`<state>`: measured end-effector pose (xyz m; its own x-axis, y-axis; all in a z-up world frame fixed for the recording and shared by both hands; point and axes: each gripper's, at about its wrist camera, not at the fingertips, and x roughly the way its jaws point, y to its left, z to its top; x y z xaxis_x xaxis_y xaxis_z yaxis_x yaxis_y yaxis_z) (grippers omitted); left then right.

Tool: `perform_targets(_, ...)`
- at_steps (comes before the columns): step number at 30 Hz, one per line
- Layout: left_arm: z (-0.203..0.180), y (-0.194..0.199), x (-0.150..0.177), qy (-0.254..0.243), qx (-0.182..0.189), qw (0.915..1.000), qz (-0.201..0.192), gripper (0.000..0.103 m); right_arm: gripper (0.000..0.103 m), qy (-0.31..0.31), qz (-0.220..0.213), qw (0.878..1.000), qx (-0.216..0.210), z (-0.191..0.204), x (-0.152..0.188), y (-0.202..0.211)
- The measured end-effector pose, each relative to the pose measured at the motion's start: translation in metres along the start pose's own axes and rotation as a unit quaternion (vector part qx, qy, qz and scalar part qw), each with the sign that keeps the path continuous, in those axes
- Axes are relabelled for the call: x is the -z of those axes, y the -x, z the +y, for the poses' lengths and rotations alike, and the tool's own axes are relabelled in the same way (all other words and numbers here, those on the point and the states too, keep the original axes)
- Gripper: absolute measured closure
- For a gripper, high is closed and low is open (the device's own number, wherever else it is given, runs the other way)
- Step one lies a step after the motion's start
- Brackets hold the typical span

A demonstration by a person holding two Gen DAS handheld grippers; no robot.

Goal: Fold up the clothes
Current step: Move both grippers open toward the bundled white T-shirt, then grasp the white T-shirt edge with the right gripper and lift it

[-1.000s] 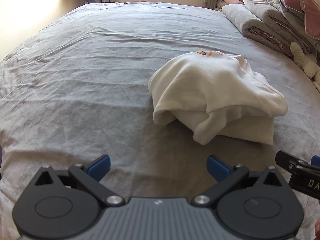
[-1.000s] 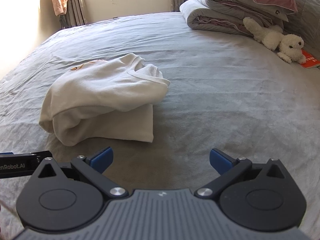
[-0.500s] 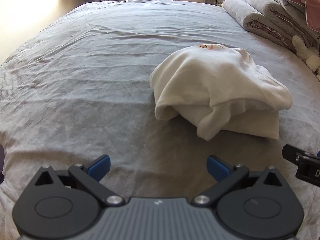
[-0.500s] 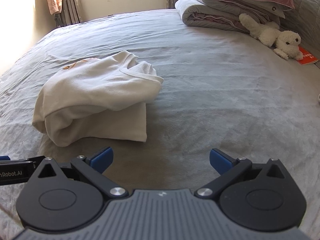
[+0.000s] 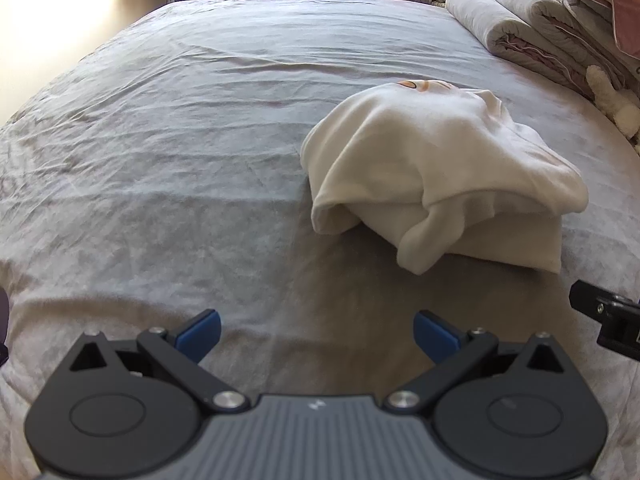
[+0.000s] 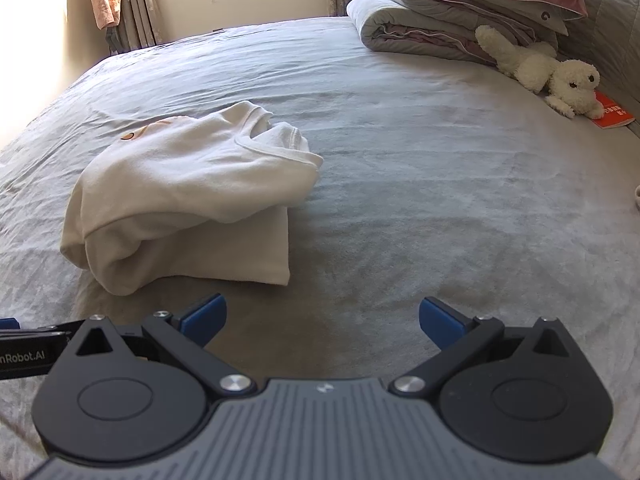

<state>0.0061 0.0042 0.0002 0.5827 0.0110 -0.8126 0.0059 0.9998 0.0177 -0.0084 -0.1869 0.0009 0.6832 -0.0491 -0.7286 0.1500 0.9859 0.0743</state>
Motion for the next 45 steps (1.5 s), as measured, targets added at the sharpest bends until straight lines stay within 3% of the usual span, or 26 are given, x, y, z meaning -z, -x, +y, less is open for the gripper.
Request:
perform_targets(21, -0.003, -0.002, 0.000, -0.019, -0.019, 0.9996, 0.004, 0.000, 0.000, -0.011, 0.009, 1.000, -0.008, 0.003, -0.005, -0.009)
perform_targets(26, -0.002, -0.008, 0.001, -0.022, -0.024, 0.9993, 0.016, 0.000, 0.000, 0.010, 0.017, 0.999, -0.025, 0.015, -0.015, -0.023)
perform_targets(33, 0.001, -0.023, 0.005, -0.032, -0.038, 0.9981, 0.037, 0.000, 0.000, 0.037, 0.033, 0.999, -0.010, 0.024, -0.021, -0.050)
perform_targets(38, 0.005, -0.028, 0.011, -0.028, -0.026, 0.9986, 0.036, 0.000, 0.000, 0.041, 0.057, 0.998, -0.003, 0.024, -0.020, -0.071)
perform_targets(45, 0.011, -0.030, 0.020, -0.041, -0.003, 0.9991, 0.009, 0.000, 0.000, 0.045, 0.037, 0.998, -0.007, 0.021, -0.007, -0.074)
